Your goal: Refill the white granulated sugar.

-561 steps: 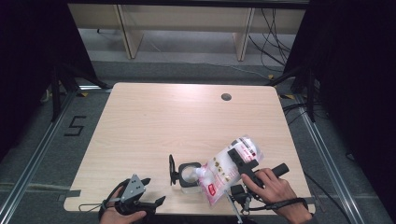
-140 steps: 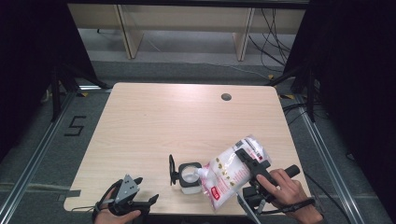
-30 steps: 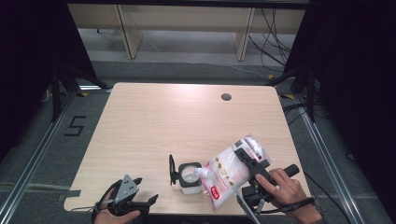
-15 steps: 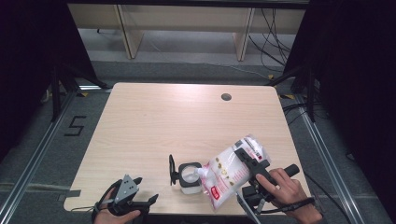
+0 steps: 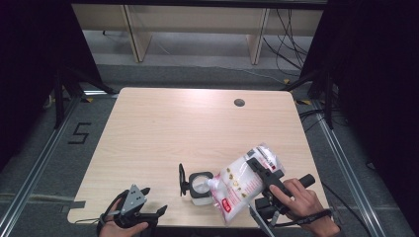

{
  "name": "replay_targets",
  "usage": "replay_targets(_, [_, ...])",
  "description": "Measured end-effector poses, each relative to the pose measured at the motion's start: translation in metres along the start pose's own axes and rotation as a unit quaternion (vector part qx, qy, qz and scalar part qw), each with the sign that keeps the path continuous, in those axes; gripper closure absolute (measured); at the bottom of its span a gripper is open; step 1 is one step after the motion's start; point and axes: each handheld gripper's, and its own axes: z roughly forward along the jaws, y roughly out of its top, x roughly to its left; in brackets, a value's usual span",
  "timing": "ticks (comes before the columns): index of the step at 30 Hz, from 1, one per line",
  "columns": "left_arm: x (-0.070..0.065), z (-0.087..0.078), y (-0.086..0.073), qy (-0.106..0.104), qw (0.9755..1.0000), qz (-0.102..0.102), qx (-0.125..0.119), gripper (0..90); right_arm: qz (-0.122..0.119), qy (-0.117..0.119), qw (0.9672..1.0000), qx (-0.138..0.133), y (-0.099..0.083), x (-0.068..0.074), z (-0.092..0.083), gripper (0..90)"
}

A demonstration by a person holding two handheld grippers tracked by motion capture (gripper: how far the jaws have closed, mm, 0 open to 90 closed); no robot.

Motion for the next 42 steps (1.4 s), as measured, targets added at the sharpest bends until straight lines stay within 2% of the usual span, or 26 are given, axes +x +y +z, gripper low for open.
replay_targets(1, [-0.002, 0.001, -0.001, 0.000, 0.9999, -0.015, -0.008, 18.5, -0.009, 0.005, 0.9999, 0.002, 0.001, -0.002, 0.000, 49.2])
replay_targets(5, [0.001, 0.000, 0.000, 0.001, 1.0000, 0.002, -0.002, 18.5, -0.007, 0.010, 0.9999, 0.005, 0.001, -0.001, 0.000, 49.2])
replay_targets(7, [-0.002, 0.001, -0.001, 0.003, 0.9999, -0.013, -0.007, 18.5, -0.012, 0.001, 0.9999, -0.008, -0.001, -0.002, 0.002, 49.2])
replay_targets(8, [-0.002, 0.001, -0.001, 0.002, 0.9999, -0.008, -0.006, 18.5, 0.001, 0.013, 0.9999, 0.007, -0.002, 0.000, 0.001, 49.2])
replay_targets(9, [0.000, 0.001, -0.001, -0.001, 1.0000, -0.008, -0.001, 18.5, 0.010, 0.006, 0.9999, -0.003, -0.003, 0.002, 0.002, 49.2])
replay_targets(10, [0.001, 0.000, 0.000, 0.000, 1.0000, 0.003, -0.001, 18.5, -0.006, 0.007, 0.9999, -0.003, -0.003, -0.001, 0.003, 49.2])
replay_targets(12, [0.000, 0.000, 0.000, 0.000, 1.0000, 0.000, 0.000, 18.5, 0.010, 0.015, 0.9998, 0.002, -0.004, 0.003, 0.003, 49.3])
replay_targets(13, [-0.002, 0.002, -0.001, 0.000, 0.9998, -0.017, -0.010, 18.5, 0.011, 0.014, 0.9998, 0.005, -0.004, 0.004, 0.003, 49.2])
replay_targets(16, [0.001, 0.001, 0.000, 0.003, 1.0000, -0.002, -0.002, 18.5, 0.023, 0.020, 0.9995, 0.008, -0.003, 0.006, 0.003, 49.3])
replay_targets(17, [0.000, 0.001, 0.000, 0.001, 1.0000, -0.006, -0.003, 18.5, 0.021, 0.013, 0.9997, 0.004, -0.003, 0.007, 0.004, 49.3])
replay_targets(18, [-0.001, 0.000, -0.001, 0.000, 1.0000, -0.008, -0.001, 18.5, -0.008, 0.016, 0.9998, -0.002, -0.003, 0.003, 0.005, 49.3])
replay_targets(20, [-0.002, 0.001, -0.001, 0.000, 0.9998, -0.017, -0.008, 18.5, 0.001, 0.018, 0.9998, 0.001, -0.003, 0.004, 0.005, 49.3])
replay_targets(21, [0.001, 0.000, 0.000, 0.000, 1.0000, 0.003, -0.001, 18.5, -0.007, 0.018, 0.9998, -0.003, -0.003, 0.003, 0.006, 49.3])
replay_targets(23, [0.001, -0.001, 0.000, 0.001, 1.0000, 0.003, -0.002, 18.5, -0.004, 0.019, 0.9998, -0.002, -0.003, 0.003, 0.006, 49.3])
replay_targets(24, [-0.002, 0.001, -0.001, 0.000, 0.9998, -0.019, -0.010, 18.5, -0.004, 0.018, 0.9998, -0.003, -0.003, 0.003, 0.006, 49.3])
replay_targets(28, [0.001, 0.000, 0.000, 0.001, 1.0000, 0.003, -0.002, 18.5, -0.004, 0.018, 0.9998, -0.004, -0.003, 0.004, 0.006, 49.3])
replay_targets(29, [0.000, 0.000, 0.000, 0.001, 1.0000, 0.000, -0.005, 18.5, 0.017, 0.022, 0.9996, -0.001, -0.004, 0.008, 0.006, 49.4])
replay_targets(30, [-0.002, 0.001, -0.001, 0.000, 0.9998, -0.017, -0.009, 18.5, 0.017, 0.023, 0.9996, 0.001, -0.003, 0.008, 0.006, 49.3])
replay_targets(31, [-0.002, 0.001, -0.001, 0.000, 0.9998, -0.018, -0.009, 18.5, -0.005, 0.021, 0.9998, -0.003, -0.003, 0.005, 0.007, 49.4])
replay_targets(34, [0.001, -0.001, 0.000, 0.001, 1.0000, 0.003, -0.002, 18.5, -0.005, 0.020, 0.9998, -0.006, -0.003, 0.005, 0.007, 49.4])
replay_targets(35, [-0.002, 0.001, -0.001, 0.000, 0.9998, -0.017, -0.010, 18.5, -0.005, 0.021, 0.9998, -0.005, -0.003, 0.005, 0.007, 49.4])
replay_targets(37, [-0.001, 0.001, -0.001, 0.001, 0.9999, -0.015, -0.009, 18.5, -0.005, 0.021, 0.9998, -0.006, -0.003, 0.005, 0.007, 49.4])
replay_targets(38, [0.000, 0.001, 0.000, 0.001, 0.9999, -0.007, -0.010, 18.5, -0.004, 0.022, 0.9997, -0.005, -0.003, 0.005, 0.007, 49.4])
replay_targets(39, [0.001, -0.001, 0.000, 0.000, 1.0000, 0.003, -0.001, 18.5, 0.018, 0.028, 0.9994, -0.003, -0.003, 0.008, 0.007, 49.4])
replay_targets(41, [-0.002, 0.001, -0.002, 0.000, 0.9998, -0.018, -0.009, 18.5, -0.002, 0.022, 0.9997, -0.008, -0.003, 0.006, 0.008, 49.4])
replay_targets(42, [-0.002, 0.001, -0.002, 0.000, 0.9998, -0.018, -0.009, 18.5, 0.026, 0.031, 0.9992, 0.004, -0.003, 0.010, 0.007, 49.4])
